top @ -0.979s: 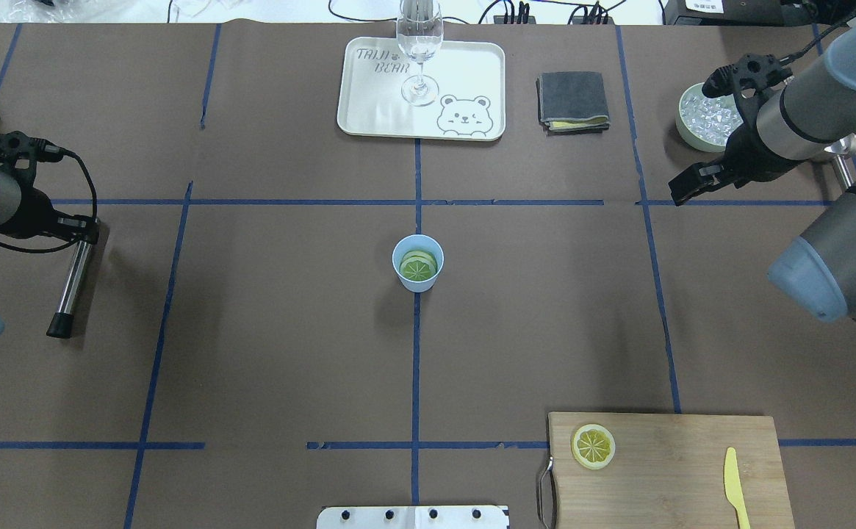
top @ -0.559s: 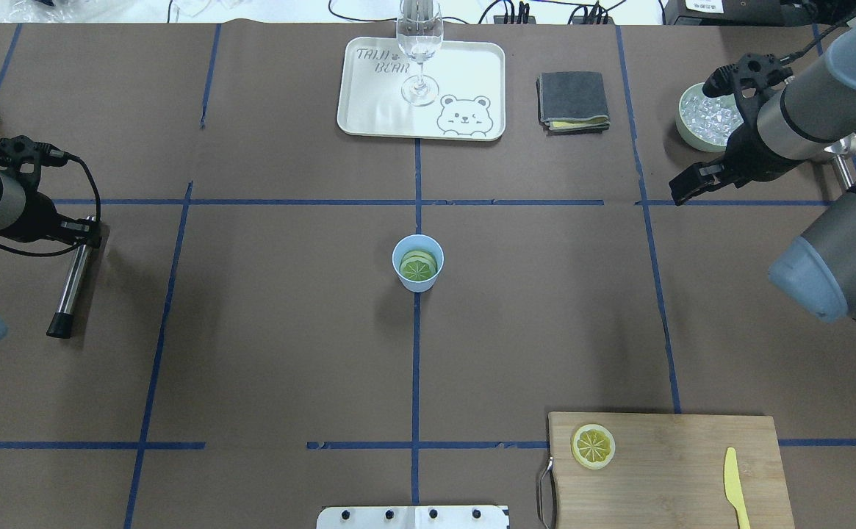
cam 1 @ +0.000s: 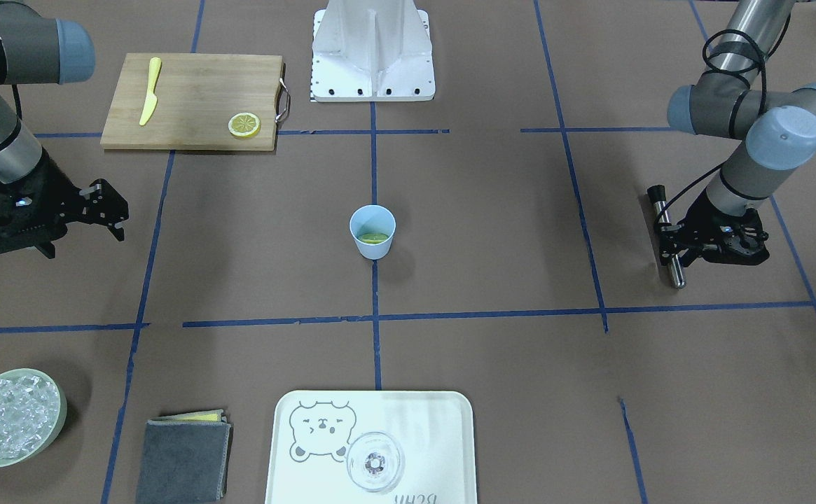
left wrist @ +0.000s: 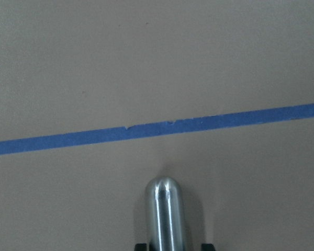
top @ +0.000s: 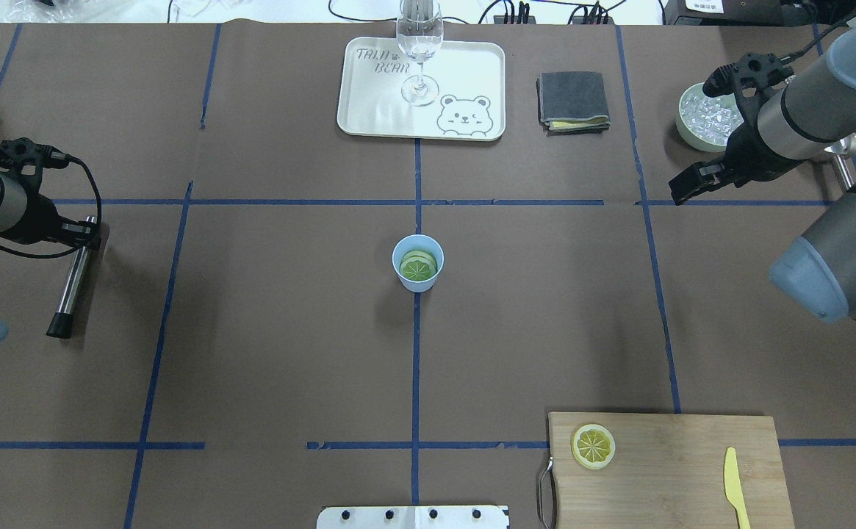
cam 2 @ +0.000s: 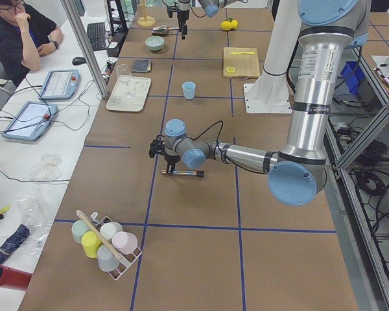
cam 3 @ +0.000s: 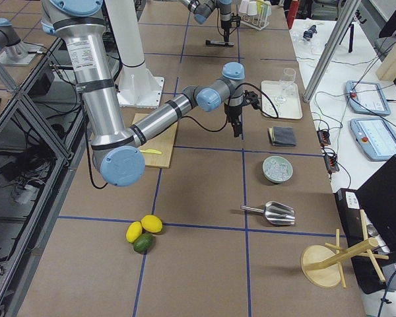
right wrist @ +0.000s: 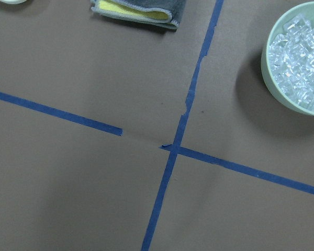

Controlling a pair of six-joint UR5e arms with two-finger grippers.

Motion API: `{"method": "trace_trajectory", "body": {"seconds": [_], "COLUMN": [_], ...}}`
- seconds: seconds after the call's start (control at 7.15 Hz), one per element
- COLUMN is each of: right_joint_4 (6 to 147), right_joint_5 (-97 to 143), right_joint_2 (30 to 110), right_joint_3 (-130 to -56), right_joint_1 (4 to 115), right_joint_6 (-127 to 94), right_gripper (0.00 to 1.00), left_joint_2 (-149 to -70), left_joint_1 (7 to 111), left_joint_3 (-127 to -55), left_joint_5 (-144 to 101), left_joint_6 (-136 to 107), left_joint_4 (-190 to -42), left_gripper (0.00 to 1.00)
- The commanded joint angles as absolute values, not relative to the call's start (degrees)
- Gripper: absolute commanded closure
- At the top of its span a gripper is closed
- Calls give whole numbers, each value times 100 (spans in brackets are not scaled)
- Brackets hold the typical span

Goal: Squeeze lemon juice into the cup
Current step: 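Lift the steel muddler upright with the left gripper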

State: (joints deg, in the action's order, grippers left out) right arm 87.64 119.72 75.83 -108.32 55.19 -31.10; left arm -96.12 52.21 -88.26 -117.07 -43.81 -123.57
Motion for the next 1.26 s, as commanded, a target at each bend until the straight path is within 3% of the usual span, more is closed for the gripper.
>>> {"method": "trace_trajectory", "body": {"seconds": [0.0,0.84,0.98,1.12], "right_joint_4": [8763,8771,8763,8771], "right_joint_5": [11971,11962,11945,11944], "right_joint_2": [7576,7585,7585,7585], "right_joint_3": [-10837,-10837,-10837,-10846], "right_joint_1": [5520,5520,5520,5520], "right_joint_6": [-3111,-3111,-3111,-3111], "right_gripper": [0,0,0,0], "left_joint_2": [-9607,-9606,-9606,-9598], "left_joint_1": [5221,5150,5150,5150], "left_joint_3": [-8807,-8798,-8815,-8859], "left_joint_5": [-11707,-11707,-11707,-11707], "left_joint_6": [-4377,-4377,-4386,-4351], "left_joint_4": [-12357,-12357,-12357,-12357], "left_gripper": [54,59,71,97]}}
